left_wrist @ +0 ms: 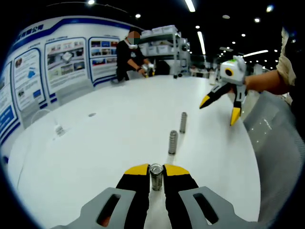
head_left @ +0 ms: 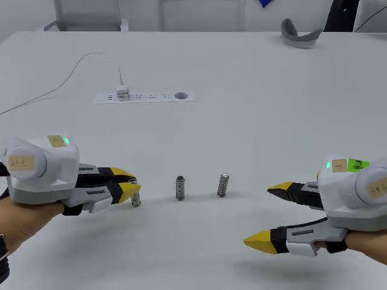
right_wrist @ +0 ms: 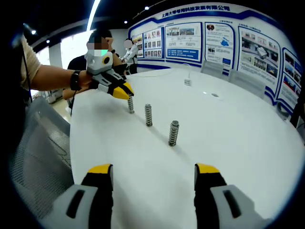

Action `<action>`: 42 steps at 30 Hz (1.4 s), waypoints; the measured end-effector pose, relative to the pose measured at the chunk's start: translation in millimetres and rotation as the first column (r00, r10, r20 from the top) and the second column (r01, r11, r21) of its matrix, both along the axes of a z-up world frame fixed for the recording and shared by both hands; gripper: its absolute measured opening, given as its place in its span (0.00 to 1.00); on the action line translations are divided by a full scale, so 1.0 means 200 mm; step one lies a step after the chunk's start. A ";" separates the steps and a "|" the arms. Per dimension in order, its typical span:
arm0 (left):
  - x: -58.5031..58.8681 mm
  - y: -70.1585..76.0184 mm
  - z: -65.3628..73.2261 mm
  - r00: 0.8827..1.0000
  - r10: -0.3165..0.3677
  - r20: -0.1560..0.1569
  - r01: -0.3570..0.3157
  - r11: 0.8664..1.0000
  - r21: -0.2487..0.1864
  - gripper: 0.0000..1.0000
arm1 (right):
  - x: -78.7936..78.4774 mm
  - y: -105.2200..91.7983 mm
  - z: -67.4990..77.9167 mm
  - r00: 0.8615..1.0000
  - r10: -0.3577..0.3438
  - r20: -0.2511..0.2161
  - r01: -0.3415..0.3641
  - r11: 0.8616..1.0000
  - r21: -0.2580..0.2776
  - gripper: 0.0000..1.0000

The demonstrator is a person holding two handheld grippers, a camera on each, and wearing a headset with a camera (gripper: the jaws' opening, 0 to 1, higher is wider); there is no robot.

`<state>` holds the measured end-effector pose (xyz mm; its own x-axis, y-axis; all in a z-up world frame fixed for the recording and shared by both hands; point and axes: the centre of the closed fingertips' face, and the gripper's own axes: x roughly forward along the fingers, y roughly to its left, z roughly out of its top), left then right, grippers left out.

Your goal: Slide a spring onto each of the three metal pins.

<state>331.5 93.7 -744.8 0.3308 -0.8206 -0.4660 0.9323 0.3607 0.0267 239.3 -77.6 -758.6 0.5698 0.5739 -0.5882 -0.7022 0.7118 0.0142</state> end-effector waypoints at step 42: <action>-0.03 0.05 -0.03 0.999 0.048 0.013 -0.048 0.999 -0.002 0.29 | 0.01 0.03 0.01 0.999 0.033 -0.002 -0.033 0.999 -0.003 0.70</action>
<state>325.5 104.6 -750.3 0.3756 -0.8047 -0.4597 0.9137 0.4046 0.0382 242.2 -70.7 -756.4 0.5496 0.5901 -0.5913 -0.7250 0.6886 0.0134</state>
